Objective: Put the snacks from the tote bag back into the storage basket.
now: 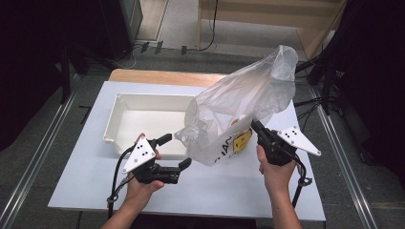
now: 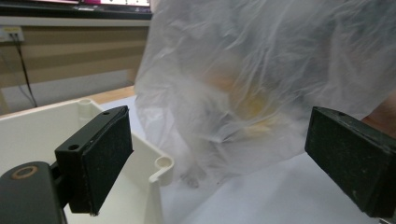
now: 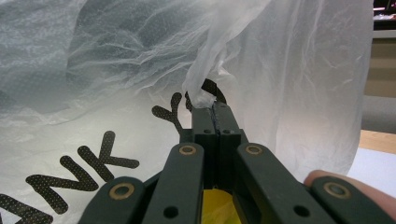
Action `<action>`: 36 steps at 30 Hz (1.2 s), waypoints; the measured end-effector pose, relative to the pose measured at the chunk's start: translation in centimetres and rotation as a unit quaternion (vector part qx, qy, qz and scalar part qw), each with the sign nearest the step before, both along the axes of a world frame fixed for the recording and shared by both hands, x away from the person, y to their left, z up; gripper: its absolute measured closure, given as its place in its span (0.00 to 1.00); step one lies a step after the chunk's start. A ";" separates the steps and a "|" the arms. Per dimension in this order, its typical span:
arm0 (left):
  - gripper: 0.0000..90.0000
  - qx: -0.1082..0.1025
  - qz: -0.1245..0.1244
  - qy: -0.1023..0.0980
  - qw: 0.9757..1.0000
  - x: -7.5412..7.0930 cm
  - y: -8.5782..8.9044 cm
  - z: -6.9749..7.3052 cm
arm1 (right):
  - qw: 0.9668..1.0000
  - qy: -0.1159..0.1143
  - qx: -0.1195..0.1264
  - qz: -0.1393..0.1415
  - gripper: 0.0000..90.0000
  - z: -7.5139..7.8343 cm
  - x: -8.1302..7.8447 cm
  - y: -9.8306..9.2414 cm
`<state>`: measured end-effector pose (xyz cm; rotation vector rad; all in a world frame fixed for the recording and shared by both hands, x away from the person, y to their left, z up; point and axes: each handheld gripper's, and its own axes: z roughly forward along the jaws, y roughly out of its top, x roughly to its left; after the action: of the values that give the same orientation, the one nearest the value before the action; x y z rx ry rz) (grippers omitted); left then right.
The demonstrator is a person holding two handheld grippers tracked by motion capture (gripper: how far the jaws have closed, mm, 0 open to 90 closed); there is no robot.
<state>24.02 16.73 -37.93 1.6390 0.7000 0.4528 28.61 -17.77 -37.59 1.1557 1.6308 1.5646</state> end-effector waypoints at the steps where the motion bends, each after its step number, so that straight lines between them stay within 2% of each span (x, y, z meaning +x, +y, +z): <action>1: 0.08 0.000 -0.003 -0.002 1.000 0.0 -0.2 0.1 | 1.000 0.001 0.001 0.000 1.00 0.0 0.0 0.0; 5: 0.09 -0.001 -0.011 -0.009 1.000 -0.1 -1.0 0.5 | 1.000 0.003 0.001 -0.002 1.00 -0.1 0.0 0.0; 7: 0.15 0.001 -0.007 -0.012 1.000 -0.1 -1.2 0.7 | 1.000 0.004 0.001 -0.003 1.00 -0.2 0.0 0.0; 13: 0.20 0.009 -0.011 -0.017 1.000 0.1 -2.1 1.2 | 1.000 0.005 -0.001 0.001 1.00 -0.3 0.0 0.0; 16: 0.32 -0.002 -0.017 -0.017 1.000 0.2 -2.2 1.4 | 1.000 0.005 0.000 0.003 1.00 -0.3 0.0 0.1; 20: 0.59 -0.014 -0.027 -0.019 0.999 0.4 -2.3 1.7 | 1.000 0.006 0.000 0.004 1.00 -0.4 0.0 0.0; 26: 0.89 0.002 -0.041 -0.012 0.999 0.6 -3.0 1.8 | 1.000 0.004 0.001 0.004 1.00 -0.4 0.0 -0.1; 28: 0.97 0.000 -0.043 -0.007 0.999 0.7 -3.2 1.7 | 1.000 0.005 0.001 0.004 1.00 -0.4 -0.1 -0.1; 29: 1.00 -0.001 -0.046 -0.003 0.999 0.8 -3.3 1.6 | 1.000 0.004 0.001 0.004 1.00 -0.4 -0.1 -0.1; 33: 1.00 0.003 -0.052 0.004 0.999 1.0 -3.6 1.5 | 1.000 0.001 0.002 0.003 1.00 -0.3 -0.1 -0.2; 36: 1.00 0.006 -0.055 0.021 0.998 1.4 -3.8 1.1 | 1.000 0.001 0.007 -0.005 0.99 -0.2 -0.3 -0.5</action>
<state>25.42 12.93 -36.83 1.6920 0.6353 0.3454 28.36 -18.30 -37.75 1.1721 1.6161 1.5724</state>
